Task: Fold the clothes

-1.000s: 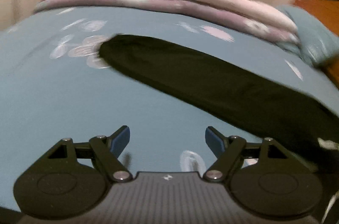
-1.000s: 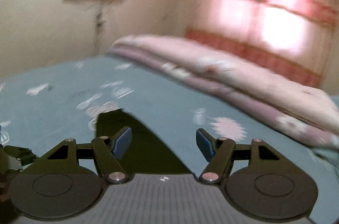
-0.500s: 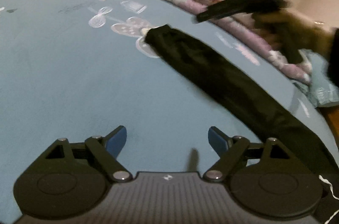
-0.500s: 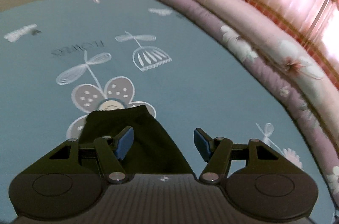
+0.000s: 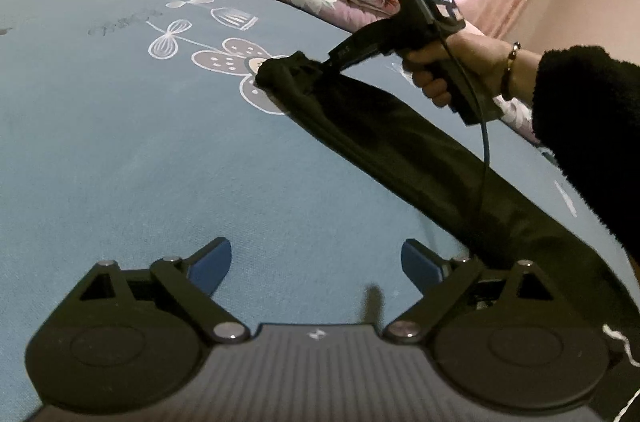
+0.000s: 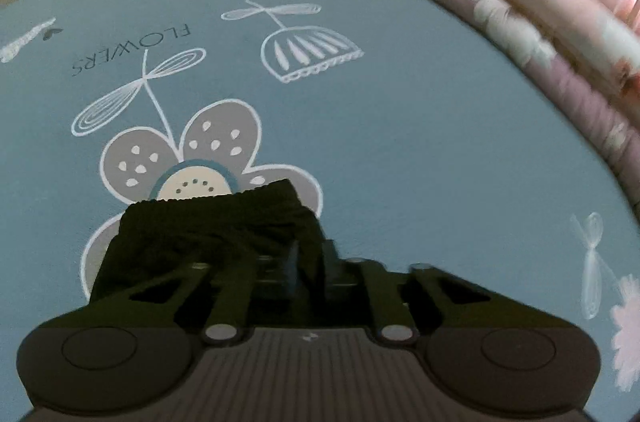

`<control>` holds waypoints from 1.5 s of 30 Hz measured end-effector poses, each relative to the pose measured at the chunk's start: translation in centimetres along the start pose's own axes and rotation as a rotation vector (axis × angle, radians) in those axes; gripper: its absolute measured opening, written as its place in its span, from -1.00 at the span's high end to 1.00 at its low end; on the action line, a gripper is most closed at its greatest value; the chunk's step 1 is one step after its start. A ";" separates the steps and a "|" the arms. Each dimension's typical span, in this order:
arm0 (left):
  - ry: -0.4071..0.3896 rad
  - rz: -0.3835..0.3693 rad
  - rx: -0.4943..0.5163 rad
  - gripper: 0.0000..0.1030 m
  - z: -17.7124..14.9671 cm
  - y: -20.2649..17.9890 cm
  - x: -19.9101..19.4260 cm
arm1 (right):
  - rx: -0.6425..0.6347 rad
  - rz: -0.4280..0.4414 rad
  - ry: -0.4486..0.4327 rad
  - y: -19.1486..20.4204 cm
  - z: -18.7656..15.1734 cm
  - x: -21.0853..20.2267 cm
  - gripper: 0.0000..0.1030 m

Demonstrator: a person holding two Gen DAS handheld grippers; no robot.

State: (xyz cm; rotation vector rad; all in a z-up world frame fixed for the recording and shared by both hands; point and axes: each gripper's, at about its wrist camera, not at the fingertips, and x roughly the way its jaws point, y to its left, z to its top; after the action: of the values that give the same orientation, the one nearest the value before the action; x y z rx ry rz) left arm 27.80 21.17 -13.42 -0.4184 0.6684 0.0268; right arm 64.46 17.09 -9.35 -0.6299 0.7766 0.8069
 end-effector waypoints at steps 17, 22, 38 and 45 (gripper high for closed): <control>-0.004 -0.008 -0.020 -0.81 0.3 0.5 0.5 | 0.113 -0.254 -0.140 1.0 0.5 -2.4 0.14; -0.001 -0.003 -0.023 -0.81 0.4 0.4 0.5 | 0.112 0.012 -0.092 3.7 0.7 -3.1 -0.15; -0.004 0.002 -0.020 -0.84 0.2 0.4 0.5 | 0.159 0.134 -0.078 4.4 0.3 -3.4 0.12; -0.004 -0.007 -0.036 -0.85 0.3 0.7 0.4 | 0.151 -0.147 0.004 -5.8 -6.8 -10.2 -0.12</control>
State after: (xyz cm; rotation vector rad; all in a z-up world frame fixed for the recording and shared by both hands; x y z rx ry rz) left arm 28.16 21.83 -13.69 -0.4555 0.6637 0.0328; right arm 62.11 4.92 -3.87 -0.5465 0.7783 0.6069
